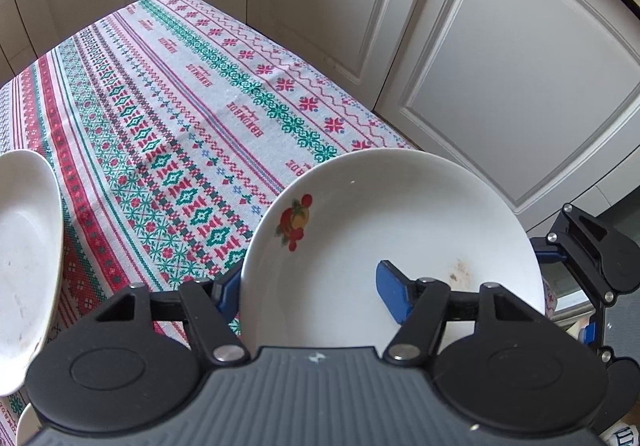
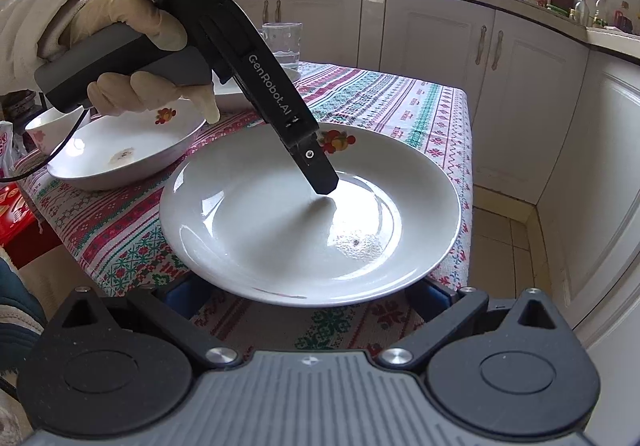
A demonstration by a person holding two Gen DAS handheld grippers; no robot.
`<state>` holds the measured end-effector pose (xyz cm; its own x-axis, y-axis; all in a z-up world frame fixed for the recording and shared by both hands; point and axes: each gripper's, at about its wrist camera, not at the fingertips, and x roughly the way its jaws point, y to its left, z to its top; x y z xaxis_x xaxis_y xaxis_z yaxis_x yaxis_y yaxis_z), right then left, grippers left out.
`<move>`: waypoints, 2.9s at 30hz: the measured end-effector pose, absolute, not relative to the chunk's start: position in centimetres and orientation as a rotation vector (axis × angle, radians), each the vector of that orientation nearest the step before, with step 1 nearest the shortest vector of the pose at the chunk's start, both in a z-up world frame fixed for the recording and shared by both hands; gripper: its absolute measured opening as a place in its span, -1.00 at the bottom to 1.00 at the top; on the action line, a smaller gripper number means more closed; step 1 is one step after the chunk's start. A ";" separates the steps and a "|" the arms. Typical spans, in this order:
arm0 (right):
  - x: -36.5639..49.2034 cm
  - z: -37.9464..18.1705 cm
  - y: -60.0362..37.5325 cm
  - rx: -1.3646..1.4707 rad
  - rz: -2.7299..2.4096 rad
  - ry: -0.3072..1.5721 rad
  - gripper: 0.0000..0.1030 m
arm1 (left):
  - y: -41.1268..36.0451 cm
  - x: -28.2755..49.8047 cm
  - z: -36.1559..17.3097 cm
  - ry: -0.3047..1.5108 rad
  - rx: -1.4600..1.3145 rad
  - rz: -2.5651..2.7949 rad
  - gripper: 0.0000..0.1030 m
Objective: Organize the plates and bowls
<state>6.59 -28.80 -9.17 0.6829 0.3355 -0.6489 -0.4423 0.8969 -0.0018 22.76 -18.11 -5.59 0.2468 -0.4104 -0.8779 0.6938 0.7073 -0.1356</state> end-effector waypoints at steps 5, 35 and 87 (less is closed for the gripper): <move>7.0 -8.9 -28.4 -0.174 0.435 0.716 1.00 | -17.7 22.6 -5.4 1.078 0.320 -0.768 0.28; 14.4 -8.7 -28.8 -0.233 0.484 0.745 1.00 | -17.0 30.4 -4.8 0.976 0.254 -0.709 0.28; 3.4 -3.6 -23.7 -0.157 0.442 0.578 1.00 | -4.6 9.4 -0.1 0.646 0.198 -0.469 0.84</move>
<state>3.42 -23.74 -3.58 0.7473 0.3591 -0.5591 -0.4458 0.8949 -0.0212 9.38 -4.60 -0.10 0.6990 -0.3572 -0.6195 0.4783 0.8776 0.0337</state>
